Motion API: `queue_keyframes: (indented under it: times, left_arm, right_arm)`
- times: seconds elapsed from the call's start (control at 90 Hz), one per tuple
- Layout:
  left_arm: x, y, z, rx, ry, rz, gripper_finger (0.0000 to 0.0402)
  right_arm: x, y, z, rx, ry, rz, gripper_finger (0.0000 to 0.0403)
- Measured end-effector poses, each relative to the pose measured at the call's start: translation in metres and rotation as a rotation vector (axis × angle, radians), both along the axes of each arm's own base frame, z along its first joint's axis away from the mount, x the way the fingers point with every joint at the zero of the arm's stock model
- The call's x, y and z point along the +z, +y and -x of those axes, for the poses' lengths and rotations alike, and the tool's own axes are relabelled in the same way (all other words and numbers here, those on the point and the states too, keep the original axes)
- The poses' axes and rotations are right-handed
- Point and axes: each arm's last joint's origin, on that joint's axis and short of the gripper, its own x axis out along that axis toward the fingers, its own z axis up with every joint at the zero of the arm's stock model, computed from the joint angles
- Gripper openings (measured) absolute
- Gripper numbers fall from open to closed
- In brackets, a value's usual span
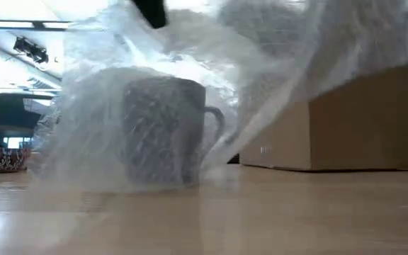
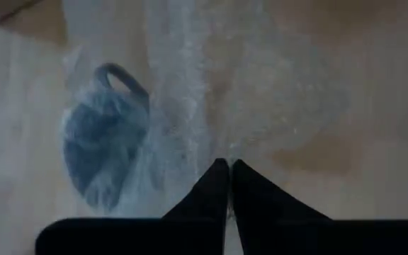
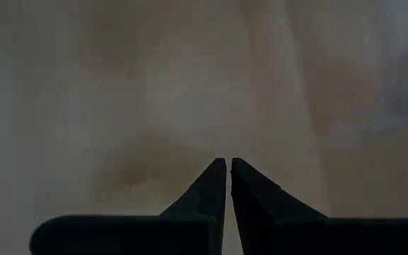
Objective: Wrap mug
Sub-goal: Wrap the blue mug with bubble wrap
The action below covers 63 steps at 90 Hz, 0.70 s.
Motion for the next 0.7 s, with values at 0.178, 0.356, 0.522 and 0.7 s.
queue_keyframes:
  times: [0.178,0.356,0.522,0.7]
  left_arm:
    - [0.001,-0.016,0.018,0.043,-0.016,0.0,0.0]
    - [0.002,-0.025,0.027,0.07,-0.065,-0.01,0.0]
    - [-0.001,-0.029,0.03,0.079,-0.08,0.0,0.0]
    - [-0.017,-0.037,0.035,0.094,-0.075,0.018,0.0]
  right_arm:
    - [0.004,-0.025,-0.021,0.021,-0.037,0.145,0.0]
    - [0.014,-0.039,-0.047,0.104,-0.085,0.188,0.0]
    - [0.019,-0.052,-0.07,0.169,-0.152,0.242,0.0]
    - [0.023,-0.071,-0.086,0.196,-0.172,0.375,0.0]
